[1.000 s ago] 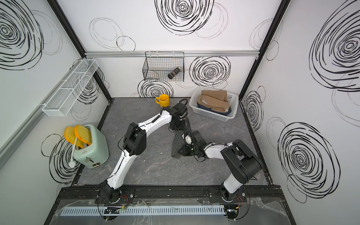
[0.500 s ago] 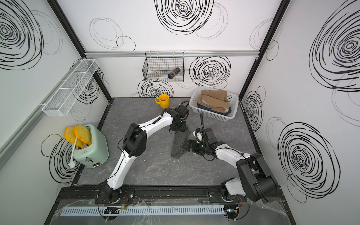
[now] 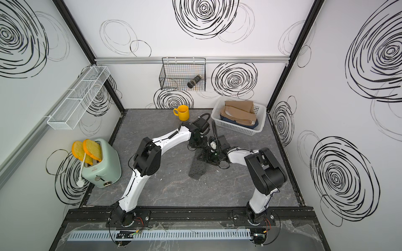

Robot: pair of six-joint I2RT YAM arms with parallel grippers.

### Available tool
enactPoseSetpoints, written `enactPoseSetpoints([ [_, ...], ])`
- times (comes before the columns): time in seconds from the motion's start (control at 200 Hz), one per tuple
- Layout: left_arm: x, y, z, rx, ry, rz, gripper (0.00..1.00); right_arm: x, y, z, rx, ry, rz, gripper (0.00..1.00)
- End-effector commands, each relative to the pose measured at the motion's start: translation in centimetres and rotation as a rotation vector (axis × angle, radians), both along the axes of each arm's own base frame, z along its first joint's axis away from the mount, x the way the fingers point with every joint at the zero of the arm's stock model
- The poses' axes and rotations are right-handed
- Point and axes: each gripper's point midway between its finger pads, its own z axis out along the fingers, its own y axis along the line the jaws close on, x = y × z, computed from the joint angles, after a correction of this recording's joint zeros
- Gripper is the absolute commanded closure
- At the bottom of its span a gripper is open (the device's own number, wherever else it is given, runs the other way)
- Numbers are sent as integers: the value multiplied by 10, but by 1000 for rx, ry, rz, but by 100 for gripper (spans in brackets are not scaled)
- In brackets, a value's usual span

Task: Roll up the skirts
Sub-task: Pick up the skirt from the center of the board, then place the skirt in the basket.

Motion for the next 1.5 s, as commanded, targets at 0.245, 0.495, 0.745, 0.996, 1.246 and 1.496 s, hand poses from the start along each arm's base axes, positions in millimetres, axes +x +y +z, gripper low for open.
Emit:
enactPoseSetpoints([
  [0.245,-5,35,12,-72,90,66,48,0,11,-63,-166,1,-72,88],
  [0.495,43,92,83,-136,-45,179,3,-3,6,-44,-151,-93,-33,100],
  [0.745,38,171,155,-151,-268,331,3,37,-29,63,44,-276,-213,100],
  [0.996,-14,171,136,-110,-309,277,3,113,-117,196,179,-519,-632,100],
  [1.246,-32,140,134,-120,-319,189,4,205,-222,246,293,-577,-1139,100],
  [1.496,-40,128,133,-153,-308,163,4,331,-272,207,461,-478,-1367,100],
])
